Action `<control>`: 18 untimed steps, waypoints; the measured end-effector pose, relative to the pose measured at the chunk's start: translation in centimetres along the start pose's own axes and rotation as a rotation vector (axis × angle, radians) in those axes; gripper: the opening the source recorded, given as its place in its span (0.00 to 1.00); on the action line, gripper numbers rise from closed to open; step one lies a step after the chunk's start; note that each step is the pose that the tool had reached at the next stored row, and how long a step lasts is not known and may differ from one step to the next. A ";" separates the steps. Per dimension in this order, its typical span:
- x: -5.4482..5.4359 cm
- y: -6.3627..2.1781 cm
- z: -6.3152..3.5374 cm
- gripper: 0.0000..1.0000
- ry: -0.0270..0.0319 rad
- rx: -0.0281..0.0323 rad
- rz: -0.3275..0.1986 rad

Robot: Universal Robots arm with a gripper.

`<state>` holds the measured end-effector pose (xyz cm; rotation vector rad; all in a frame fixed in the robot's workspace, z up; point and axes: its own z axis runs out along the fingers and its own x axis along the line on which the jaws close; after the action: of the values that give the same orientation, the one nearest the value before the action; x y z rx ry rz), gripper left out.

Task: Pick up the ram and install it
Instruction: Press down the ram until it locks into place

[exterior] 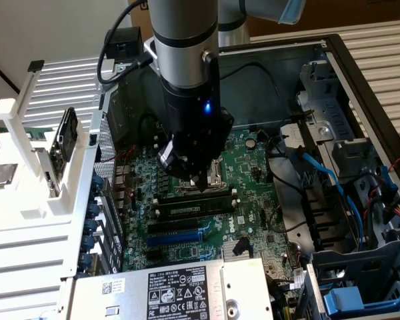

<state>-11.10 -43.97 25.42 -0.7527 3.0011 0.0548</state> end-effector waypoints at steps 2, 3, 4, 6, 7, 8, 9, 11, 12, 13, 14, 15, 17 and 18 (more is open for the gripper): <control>0.0 0.00 0.00 0.10 -0.0007 0.0016 0.030; 0.0 0.00 0.00 0.10 -0.0010 0.0024 0.044; 0.0 0.00 0.00 0.10 -0.0014 0.0032 0.059; 0.0 0.00 0.00 0.10 -0.0020 0.0047 0.088; 0.0 0.00 0.00 0.10 -0.0023 0.0055 0.102; 0.0 0.00 0.00 0.10 -0.0027 0.0063 0.116; 0.0 0.00 0.00 0.10 -0.0030 0.0071 0.131; 0.0 0.00 0.00 0.10 -0.0036 0.0087 0.160; 0.0 0.00 0.00 0.10 -0.0040 0.0094 0.173; 0.0 0.00 0.00 0.10 -0.0043 0.0101 0.186; 0.0 0.00 0.00 0.10 -0.0046 0.0108 0.199; 0.0 0.00 0.00 0.10 -0.0048 0.0115 0.212; 0.0 0.00 0.00 0.10 -0.0055 0.0130 0.239; 0.0 0.00 0.00 0.10 -0.0057 0.0137 0.252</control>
<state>-11.10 -43.97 25.42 -0.3691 3.0680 0.0451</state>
